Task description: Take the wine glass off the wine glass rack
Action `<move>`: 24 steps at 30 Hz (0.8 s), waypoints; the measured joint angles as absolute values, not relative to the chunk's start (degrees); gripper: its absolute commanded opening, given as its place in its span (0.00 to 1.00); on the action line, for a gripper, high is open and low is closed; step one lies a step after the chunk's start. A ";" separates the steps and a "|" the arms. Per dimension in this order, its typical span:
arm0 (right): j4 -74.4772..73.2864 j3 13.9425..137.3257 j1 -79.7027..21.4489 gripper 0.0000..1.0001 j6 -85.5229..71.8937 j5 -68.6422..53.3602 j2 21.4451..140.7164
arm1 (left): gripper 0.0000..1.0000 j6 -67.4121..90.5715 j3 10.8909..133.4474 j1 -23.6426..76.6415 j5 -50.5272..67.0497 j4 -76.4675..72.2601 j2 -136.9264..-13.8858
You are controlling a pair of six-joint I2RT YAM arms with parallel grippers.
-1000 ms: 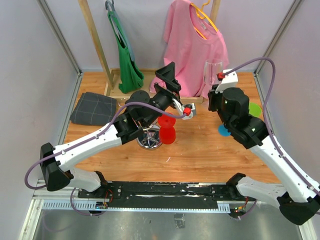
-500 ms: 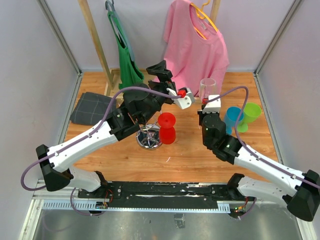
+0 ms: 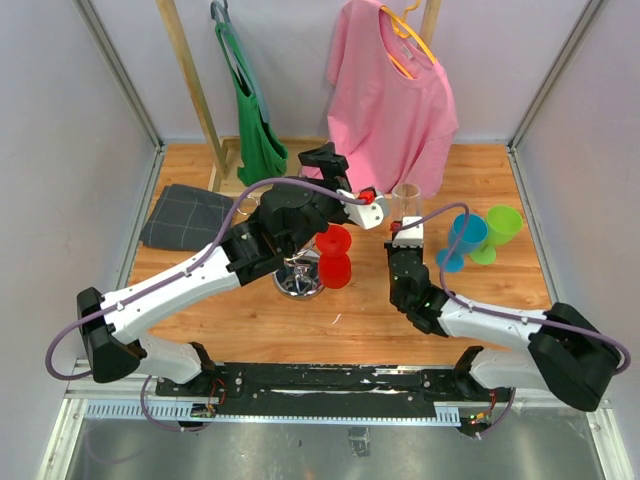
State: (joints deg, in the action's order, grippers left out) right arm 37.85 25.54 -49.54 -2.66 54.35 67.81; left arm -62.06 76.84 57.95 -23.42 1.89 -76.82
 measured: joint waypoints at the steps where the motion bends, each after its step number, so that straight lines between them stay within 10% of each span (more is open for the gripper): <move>1: 39.68 24.80 -49.54 0.01 -2.66 54.57 68.97 | 0.99 -61.95 76.60 57.95 -23.35 1.91 -76.79; 24: 84.29 21.34 -49.54 0.01 5.69 58.63 99.55 | 0.99 -59.92 74.65 55.61 -20.69 1.91 -77.41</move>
